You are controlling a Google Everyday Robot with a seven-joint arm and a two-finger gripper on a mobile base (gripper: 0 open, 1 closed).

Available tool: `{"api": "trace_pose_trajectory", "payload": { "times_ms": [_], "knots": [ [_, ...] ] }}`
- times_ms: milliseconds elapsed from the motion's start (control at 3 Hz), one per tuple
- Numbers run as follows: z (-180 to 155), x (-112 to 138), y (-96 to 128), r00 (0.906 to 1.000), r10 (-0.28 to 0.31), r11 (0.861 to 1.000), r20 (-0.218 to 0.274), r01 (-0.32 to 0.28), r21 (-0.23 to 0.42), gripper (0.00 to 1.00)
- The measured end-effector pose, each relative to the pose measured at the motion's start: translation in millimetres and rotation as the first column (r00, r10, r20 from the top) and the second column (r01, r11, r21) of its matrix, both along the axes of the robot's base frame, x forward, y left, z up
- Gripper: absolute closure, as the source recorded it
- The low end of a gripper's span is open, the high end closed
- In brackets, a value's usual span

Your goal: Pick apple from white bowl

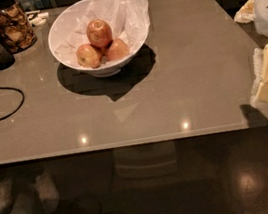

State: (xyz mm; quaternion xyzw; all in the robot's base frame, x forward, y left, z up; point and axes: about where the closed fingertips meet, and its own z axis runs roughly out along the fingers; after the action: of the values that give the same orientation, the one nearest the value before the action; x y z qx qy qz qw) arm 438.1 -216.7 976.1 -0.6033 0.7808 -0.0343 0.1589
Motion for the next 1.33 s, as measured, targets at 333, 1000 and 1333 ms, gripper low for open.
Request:
{"api": "trace_pose_trajectory", "payload": {
  "times_ms": [333, 1000, 1333],
  "knots": [
    [0, 0, 0, 1.0000, 0.000, 1.000, 0.000, 0.000, 0.000, 0.00],
    [4, 22, 28, 0.9954, 0.096, 0.995, -0.005, -0.096, -0.030, 0.00],
    [17, 36, 56, 0.9851, 0.170, 0.984, 0.025, -0.168, -0.064, 0.00]
  ]
}}
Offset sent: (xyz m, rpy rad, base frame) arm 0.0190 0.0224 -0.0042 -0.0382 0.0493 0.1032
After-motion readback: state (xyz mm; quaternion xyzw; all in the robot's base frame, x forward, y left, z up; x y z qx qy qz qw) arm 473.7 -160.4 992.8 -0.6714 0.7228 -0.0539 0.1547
